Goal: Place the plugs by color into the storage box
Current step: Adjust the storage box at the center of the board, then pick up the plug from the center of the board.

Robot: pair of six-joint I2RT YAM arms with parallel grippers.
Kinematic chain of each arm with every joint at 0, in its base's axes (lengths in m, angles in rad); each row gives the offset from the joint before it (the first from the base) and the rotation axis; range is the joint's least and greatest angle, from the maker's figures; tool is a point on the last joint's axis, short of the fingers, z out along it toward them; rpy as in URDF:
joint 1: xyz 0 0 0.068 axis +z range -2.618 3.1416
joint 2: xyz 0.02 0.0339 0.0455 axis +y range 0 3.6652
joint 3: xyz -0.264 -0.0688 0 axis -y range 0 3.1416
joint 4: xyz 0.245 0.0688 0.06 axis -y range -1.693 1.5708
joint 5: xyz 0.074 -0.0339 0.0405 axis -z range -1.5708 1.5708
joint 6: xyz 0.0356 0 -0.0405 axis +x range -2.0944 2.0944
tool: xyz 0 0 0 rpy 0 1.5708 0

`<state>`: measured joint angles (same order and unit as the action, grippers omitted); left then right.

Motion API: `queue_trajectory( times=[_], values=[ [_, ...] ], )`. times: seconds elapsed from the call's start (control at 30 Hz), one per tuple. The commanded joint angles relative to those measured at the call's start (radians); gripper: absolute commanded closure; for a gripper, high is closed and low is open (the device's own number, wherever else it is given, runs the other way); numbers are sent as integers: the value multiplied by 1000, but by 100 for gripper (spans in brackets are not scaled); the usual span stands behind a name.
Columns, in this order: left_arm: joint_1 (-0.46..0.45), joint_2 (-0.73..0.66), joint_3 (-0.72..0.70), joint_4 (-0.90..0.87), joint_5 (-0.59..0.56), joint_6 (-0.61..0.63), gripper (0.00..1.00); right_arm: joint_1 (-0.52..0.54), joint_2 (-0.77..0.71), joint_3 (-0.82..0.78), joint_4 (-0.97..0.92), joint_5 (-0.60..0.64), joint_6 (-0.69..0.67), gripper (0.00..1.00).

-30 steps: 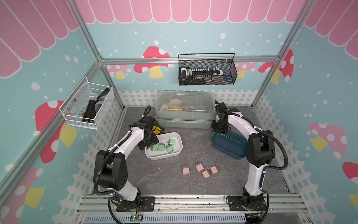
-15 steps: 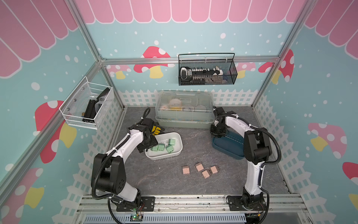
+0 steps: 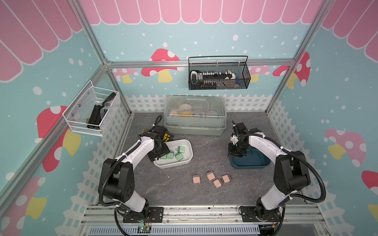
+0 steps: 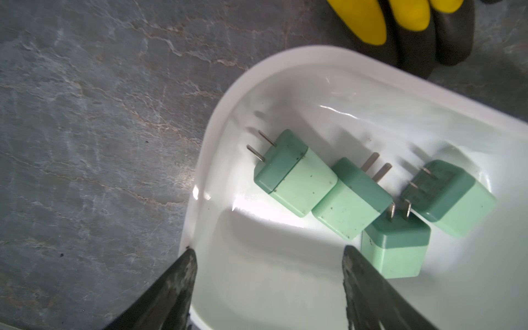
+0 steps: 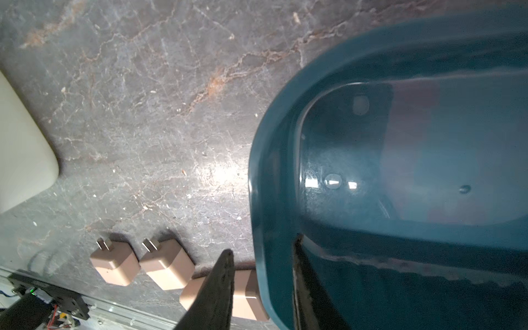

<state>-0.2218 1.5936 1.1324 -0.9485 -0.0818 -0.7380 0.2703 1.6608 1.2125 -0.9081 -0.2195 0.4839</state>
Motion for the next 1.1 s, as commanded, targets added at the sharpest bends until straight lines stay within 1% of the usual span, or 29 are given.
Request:
queue_trajectory(
  times=[0.0, 0.07, 0.17, 0.27, 0.33, 0.43, 0.6, 0.7, 0.8, 0.87, 1.07],
  values=[
    [-18, 24, 40, 7, -5, -35, 22, 7, -24, 31, -66, -10, -49, 54],
    [-26, 32, 53, 6, -4, -37, 22, 14, -38, 62, -122, 20, -58, 49],
    [-34, 33, 65, 6, -7, -37, 22, 45, -96, 87, -172, 24, -61, 47],
    [-36, 32, 66, 5, -11, -35, 22, 111, -136, 90, -186, -1, -51, 44],
    [-35, 32, 69, 5, -11, -32, 22, 185, -132, 96, -196, 8, -53, 42],
    [-33, 32, 75, 5, -9, -31, 22, 288, -93, 89, -172, 4, -51, 40],
    [-34, 26, 74, 4, -7, -23, 22, 402, -5, 91, -122, 31, -50, 36],
    [-33, 16, 58, 2, -3, -27, 22, 445, 47, 106, -110, 62, -46, 34],
    [-19, 3, 62, -2, 54, -48, 22, 487, 77, 115, -104, 87, -28, 32],
    [-18, -12, 69, -3, 59, -61, 22, 512, 97, 106, -87, 92, -12, 31],
    [-17, 0, 73, -13, 75, -54, 22, 549, 150, 58, -23, 118, 1, 29]
  ],
)
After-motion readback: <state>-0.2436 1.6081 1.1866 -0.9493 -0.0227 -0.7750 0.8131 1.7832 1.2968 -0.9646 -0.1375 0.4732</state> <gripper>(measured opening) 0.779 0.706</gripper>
